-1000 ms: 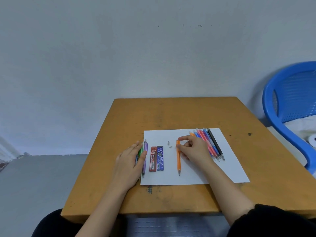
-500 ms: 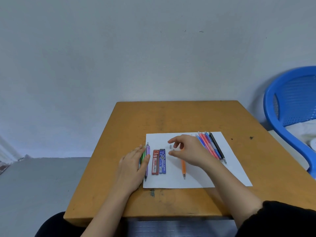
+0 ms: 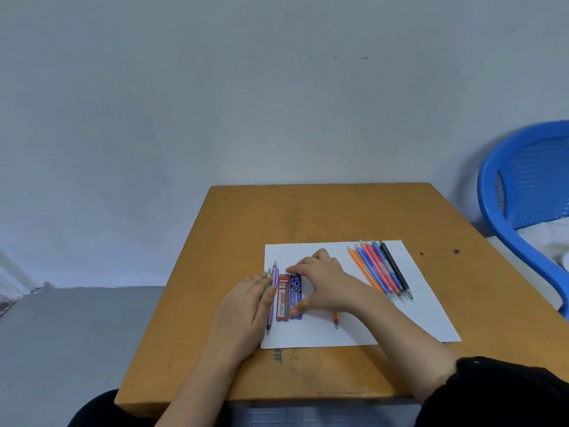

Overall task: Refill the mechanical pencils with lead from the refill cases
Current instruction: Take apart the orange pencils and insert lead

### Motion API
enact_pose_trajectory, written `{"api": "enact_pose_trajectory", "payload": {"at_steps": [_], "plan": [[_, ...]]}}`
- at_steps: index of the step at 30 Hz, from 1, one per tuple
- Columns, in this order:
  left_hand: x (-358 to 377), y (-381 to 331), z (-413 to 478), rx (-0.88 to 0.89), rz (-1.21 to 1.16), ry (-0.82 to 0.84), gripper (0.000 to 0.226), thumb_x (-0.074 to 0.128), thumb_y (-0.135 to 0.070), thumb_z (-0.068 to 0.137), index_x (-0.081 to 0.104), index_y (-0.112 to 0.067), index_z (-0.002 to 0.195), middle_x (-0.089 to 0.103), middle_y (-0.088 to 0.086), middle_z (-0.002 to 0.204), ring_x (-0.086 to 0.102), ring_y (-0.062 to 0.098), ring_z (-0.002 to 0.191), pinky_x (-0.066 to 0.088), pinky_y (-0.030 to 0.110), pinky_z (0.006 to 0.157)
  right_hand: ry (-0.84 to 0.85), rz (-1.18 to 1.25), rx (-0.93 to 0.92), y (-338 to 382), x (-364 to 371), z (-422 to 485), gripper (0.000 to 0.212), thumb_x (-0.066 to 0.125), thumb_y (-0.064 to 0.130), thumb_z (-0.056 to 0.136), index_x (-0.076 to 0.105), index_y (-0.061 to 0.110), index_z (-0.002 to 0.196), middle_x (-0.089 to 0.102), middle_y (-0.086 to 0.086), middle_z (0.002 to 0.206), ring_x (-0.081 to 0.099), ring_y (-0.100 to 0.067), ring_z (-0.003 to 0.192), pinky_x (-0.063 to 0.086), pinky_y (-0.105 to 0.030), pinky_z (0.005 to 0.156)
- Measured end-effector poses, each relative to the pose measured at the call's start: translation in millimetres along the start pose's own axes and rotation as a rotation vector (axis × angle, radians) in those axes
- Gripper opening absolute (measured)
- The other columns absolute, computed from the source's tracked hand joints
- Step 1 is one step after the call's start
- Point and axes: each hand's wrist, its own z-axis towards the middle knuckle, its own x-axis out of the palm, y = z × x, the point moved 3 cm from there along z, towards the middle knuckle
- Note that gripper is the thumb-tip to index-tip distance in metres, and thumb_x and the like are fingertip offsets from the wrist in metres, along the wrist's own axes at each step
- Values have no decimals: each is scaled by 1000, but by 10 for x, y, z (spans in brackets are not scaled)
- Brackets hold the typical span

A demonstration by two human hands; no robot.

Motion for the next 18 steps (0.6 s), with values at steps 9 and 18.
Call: {"api": "enact_pose_trajectory", "payload": {"at_steps": [9, 18], "plan": [[-39, -58, -27, 86, 0, -60, 80, 10, -63, 96, 67, -12, 118, 69, 0, 113, 49, 0, 104, 35, 16, 88, -31, 38, 3, 4, -42, -38, 84, 76, 46, 73, 35, 25, 144, 42, -1, 133, 26, -17, 124, 29, -33, 101], [-62, -66, -36, 86, 7, -113, 77, 12, -62, 97, 66, -11, 119, 68, 1, 116, 56, 10, 107, 40, 24, 85, -190, 371, -2, 10, -151, -140, 67, 79, 19, 75, 50, 23, 135, 42, 7, 110, 46, -3, 84, 41, -6, 66]]}}
